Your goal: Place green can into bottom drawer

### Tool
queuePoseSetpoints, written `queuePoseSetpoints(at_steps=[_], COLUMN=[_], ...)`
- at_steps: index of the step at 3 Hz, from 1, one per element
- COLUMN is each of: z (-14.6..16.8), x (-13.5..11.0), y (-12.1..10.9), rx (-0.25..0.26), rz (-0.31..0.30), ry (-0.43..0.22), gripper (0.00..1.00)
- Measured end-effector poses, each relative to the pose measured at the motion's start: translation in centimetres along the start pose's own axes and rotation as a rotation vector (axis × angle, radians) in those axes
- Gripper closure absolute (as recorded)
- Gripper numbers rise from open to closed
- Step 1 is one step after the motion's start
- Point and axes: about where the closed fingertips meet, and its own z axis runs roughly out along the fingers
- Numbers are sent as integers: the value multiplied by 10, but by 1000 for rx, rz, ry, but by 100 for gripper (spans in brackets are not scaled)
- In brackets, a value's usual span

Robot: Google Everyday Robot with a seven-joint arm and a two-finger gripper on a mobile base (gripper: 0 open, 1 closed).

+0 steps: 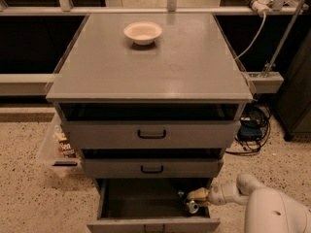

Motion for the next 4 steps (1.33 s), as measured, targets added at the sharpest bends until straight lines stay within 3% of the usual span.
queuePoseSetpoints(at_steps=[3, 4], z=[0, 0], x=[0, 0], y=[0, 0], rx=[0, 0], rz=[0, 0], ry=[0, 0], gripper=[10, 0])
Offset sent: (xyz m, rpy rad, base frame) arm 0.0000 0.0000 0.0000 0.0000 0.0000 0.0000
